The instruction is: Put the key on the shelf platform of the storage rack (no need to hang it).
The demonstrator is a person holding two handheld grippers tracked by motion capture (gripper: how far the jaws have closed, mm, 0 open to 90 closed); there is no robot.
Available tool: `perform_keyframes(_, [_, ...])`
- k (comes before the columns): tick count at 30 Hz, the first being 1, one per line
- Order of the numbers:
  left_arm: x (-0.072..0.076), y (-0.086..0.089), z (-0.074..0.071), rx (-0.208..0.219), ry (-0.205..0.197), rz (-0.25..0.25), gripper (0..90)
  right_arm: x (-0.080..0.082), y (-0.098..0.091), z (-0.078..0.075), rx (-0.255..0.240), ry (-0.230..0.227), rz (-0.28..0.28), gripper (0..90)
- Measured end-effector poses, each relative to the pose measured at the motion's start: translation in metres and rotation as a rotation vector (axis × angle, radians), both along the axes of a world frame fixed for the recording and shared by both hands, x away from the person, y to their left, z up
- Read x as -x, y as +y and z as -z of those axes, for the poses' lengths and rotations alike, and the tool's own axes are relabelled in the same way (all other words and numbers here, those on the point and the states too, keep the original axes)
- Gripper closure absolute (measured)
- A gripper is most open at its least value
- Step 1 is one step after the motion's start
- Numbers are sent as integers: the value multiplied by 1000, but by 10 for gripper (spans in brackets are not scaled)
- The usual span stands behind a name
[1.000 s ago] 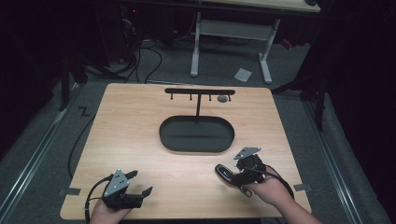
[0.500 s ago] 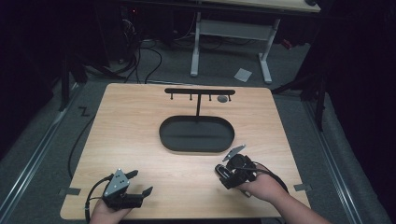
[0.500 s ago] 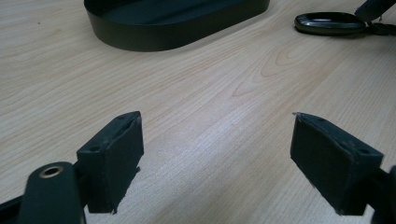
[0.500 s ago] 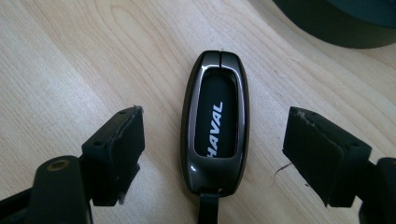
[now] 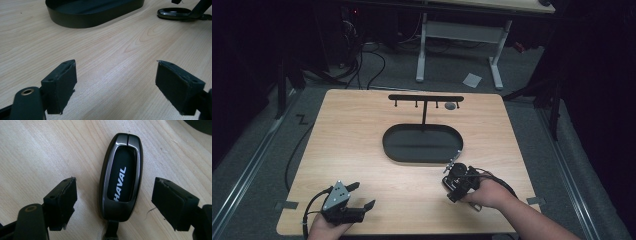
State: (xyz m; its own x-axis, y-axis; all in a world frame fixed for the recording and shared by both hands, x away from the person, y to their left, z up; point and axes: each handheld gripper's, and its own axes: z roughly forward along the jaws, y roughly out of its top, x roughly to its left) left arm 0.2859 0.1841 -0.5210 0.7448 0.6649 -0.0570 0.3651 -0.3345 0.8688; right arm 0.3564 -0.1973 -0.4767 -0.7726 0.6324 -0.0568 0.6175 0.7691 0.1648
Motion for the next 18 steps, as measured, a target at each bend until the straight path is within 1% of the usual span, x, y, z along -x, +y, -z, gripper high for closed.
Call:
perform_keyframes(1, [0, 0, 0, 0, -1, 0, 180, -1, 2, 0, 11, 6, 0, 206])
perform_keyframes(2, [0, 0, 0, 1, -1, -1, 180, -4, 4, 0, 26, 23, 1, 209])
perform_keyframes(3, [0, 0, 0, 1, -1, -1, 180, -5, 5, 1, 28, 29, -1, 209])
perform_keyframes(5, [0, 0, 0, 4, -3, -2, 180, -7, 5, 1, 34, 34, 3, 215])
perform_keyframes(6, [0, 0, 0, 4, -2, -2, 180, -8, 6, 1, 48, 38, 5, 239])
perform_keyframes(7, [0, 0, 0, 5, -2, -1, 180, -11, 5, 2, 51, 50, 17, 277])
perform_keyframes(8, [0, 0, 0, 4, -2, -1, 180, -13, 5, 2, 50, 62, 31, 298])
perform_keyframes(9, [0, 0, 0, 4, -2, -1, 180, -13, 5, 2, 50, 62, 31, 298])
perform_keyframes(10, [0, 0, 0, 1, 1, 2, 180, -14, 4, 3, 55, 70, 37, 318])
perform_keyframes(11, [0, -2, 0, -1, 0, 6, 180, -16, 3, 5, 56, 87, 55, 352])
perform_keyframes(12, [0, -2, 0, -1, 0, 6, 180, -16, 3, 5, 56, 87, 55, 352])
perform_keyframes(13, [0, -3, 1, -3, 1, 9, 180, -17, 3, 7, 60, 101, 66, 369])
perform_keyframes(15, [0, -3, 1, -4, 2, 9, 180, -17, 2, 8, 54, 108, 69, 380])
perform_keyframes(17, [0, -3, 1, -1, 0, 7, 180, -17, 3, 11, 66, 127, 78, 394])
perform_keyframes(18, [0, -3, 1, -1, 0, 7, 180, -17, 3, 11, 66, 127, 78, 394])
